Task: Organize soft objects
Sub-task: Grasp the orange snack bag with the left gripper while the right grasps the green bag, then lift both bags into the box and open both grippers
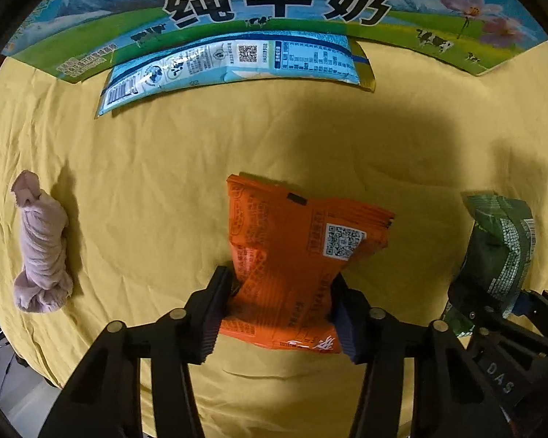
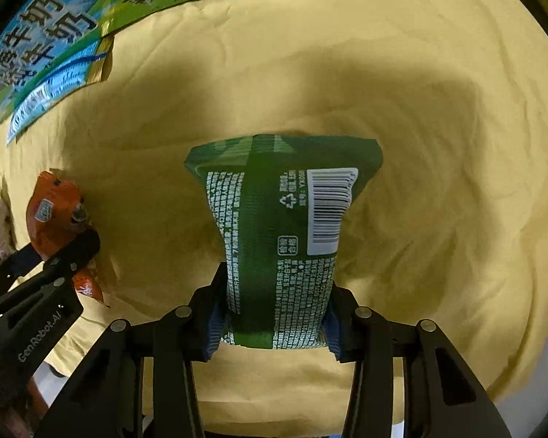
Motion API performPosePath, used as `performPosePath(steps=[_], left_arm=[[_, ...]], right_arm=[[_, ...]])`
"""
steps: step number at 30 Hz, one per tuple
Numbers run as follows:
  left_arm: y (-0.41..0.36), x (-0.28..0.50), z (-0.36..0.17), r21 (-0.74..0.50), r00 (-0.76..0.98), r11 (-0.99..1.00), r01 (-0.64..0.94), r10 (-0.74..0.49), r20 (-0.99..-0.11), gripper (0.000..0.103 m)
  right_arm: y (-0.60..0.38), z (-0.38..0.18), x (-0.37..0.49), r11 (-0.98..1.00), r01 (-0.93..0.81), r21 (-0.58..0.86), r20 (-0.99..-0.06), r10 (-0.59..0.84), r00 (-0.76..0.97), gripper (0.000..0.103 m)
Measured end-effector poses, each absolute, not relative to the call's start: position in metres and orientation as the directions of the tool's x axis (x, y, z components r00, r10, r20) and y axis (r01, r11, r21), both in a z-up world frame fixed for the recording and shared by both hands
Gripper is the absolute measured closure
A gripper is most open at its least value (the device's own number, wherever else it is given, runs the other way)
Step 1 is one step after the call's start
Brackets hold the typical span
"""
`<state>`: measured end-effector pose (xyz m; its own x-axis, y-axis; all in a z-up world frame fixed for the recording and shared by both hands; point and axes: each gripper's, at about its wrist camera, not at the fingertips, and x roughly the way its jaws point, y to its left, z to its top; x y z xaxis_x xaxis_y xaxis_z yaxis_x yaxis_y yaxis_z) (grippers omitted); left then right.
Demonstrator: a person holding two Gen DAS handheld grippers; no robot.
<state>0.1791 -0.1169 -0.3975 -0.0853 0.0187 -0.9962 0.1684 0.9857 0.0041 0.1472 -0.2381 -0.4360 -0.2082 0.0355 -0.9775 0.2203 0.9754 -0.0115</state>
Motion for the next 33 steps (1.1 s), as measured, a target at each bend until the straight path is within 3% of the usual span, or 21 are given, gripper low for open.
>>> performPosePath(steps=[10,29,33], left_arm=[[-0.108,0.166,-0.345,-0.009,-0.017,0.987,0.159,-0.006,-1.0,0.061],[-0.085,0.159,-0.181,-0.135,0.221,0.976,0.171,-0.172,-0.96,0.064],[-0.083,0.175,-0.17,-0.173,0.241,0.969,0.176,-0.213,-0.947,0.064]], right_arm=[[-0.22,-0.406,0.145,0.982,0.189,0.028,-0.985,0.059,-0.162,0.064],[-0.219,-0.238,0.145,0.98,0.113,0.162,-0.985,0.153,0.084,0.065],[-0.226,-0.201,0.146,0.976,0.104,0.189,-0.976,0.175,0.133,0.065]])
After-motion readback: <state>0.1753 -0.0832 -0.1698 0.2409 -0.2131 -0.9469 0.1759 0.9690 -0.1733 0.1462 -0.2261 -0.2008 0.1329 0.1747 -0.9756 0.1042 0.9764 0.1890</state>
